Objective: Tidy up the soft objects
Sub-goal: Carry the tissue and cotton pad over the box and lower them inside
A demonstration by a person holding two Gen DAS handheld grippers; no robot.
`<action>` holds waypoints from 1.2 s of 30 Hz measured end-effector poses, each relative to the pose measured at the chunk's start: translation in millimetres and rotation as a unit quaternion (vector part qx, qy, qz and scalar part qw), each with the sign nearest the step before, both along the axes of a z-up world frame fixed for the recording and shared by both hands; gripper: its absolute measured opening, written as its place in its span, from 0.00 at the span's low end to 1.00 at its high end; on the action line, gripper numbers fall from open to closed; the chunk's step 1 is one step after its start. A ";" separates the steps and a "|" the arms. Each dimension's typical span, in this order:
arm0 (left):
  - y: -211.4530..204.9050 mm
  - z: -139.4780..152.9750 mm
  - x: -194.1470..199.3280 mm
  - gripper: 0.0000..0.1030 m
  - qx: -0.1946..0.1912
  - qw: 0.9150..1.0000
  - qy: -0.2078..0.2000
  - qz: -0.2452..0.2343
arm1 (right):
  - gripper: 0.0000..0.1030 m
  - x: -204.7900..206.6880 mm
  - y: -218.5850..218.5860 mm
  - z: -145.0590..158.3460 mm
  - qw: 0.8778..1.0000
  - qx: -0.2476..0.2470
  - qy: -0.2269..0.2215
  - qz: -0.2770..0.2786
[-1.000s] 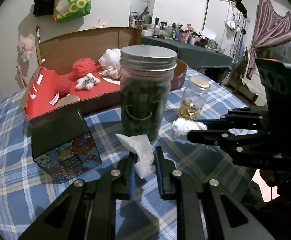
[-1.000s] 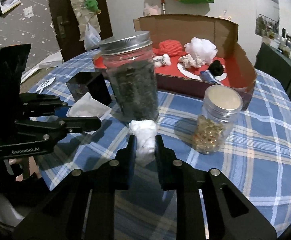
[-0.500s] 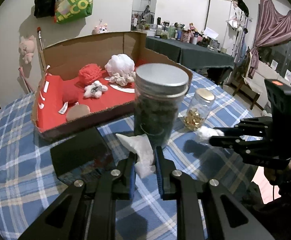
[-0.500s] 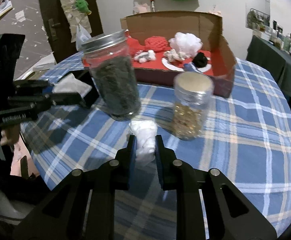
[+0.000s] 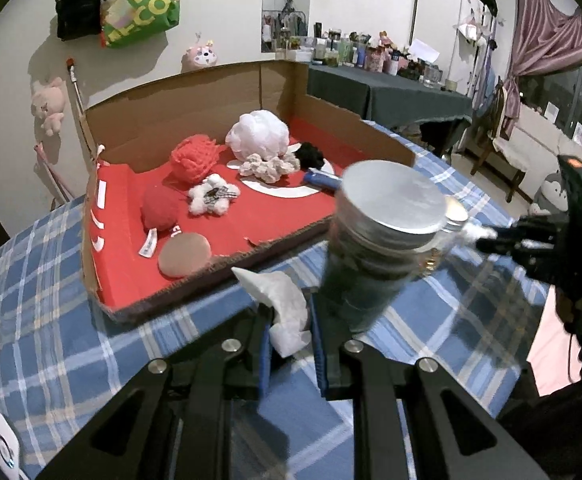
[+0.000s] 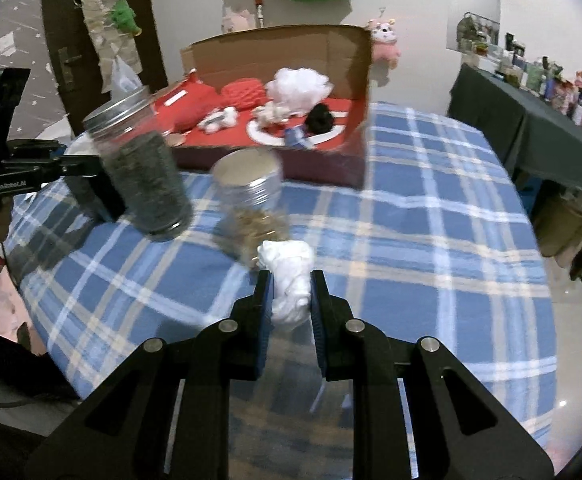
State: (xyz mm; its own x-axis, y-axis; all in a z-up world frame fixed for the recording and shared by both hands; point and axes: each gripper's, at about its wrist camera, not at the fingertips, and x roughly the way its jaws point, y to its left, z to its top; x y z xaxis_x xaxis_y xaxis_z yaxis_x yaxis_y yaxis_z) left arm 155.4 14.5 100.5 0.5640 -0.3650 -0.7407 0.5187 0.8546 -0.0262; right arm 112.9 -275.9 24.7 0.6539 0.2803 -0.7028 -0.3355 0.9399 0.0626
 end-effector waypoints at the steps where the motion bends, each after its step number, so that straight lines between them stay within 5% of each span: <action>1: 0.4 0.1 2.7 0.17 0.002 1.000 0.000 -0.003 | 0.17 3.8 -3.7 2.0 1.000 -0.003 -0.001 -0.003; 11: -0.3 2.9 56.5 0.17 0.004 0.999 0.020 -0.046 | 0.17 51.9 -13.1 24.4 1.000 -0.019 -0.012 0.013; 20: -15.5 -4.3 107.7 0.18 -0.001 0.996 0.049 -0.080 | 0.17 103.4 27.6 47.4 0.996 -0.024 -0.014 0.085; 36: -38.0 -32.6 174.5 0.18 0.032 0.987 0.137 -0.079 | 0.17 209.6 121.8 10.9 0.974 -0.077 0.110 0.184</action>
State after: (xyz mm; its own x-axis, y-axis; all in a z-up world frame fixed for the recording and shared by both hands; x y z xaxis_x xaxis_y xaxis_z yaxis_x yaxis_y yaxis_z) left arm 329.9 -23.5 67.8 0.2791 -0.3809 -0.8815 0.6271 0.7675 -0.1331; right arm 322.4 -154.1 35.6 0.3578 0.3484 -0.8664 -0.6464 0.7620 0.0395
